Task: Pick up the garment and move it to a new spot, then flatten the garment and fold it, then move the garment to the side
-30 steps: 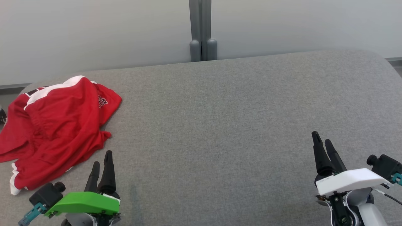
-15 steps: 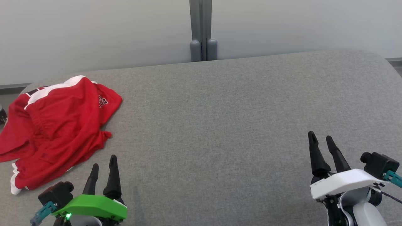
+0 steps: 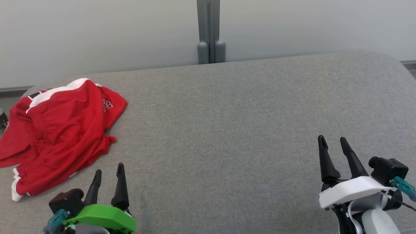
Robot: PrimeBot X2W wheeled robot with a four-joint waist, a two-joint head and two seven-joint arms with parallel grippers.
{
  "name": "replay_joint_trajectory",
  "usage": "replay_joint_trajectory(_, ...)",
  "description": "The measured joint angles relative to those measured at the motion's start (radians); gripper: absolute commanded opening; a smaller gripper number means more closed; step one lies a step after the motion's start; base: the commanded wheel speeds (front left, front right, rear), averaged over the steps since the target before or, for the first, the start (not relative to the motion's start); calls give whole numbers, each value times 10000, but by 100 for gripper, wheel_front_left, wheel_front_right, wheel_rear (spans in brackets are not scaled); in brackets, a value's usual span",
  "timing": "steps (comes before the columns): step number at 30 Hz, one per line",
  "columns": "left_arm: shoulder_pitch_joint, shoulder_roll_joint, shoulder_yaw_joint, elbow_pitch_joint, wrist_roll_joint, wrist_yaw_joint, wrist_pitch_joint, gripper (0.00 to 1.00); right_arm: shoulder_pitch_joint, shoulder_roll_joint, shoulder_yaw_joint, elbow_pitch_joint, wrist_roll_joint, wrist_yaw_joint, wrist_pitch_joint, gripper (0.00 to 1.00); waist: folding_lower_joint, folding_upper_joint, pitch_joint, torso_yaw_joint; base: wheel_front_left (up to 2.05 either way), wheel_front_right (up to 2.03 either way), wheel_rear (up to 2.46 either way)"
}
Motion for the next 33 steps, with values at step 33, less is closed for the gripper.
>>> replay_joint_trajectory(33,217,92,-140,201,3005,382,-744,100,208,31,-311,-63,-3135,4,-752,100,0,0,-22,120,0,0,0)
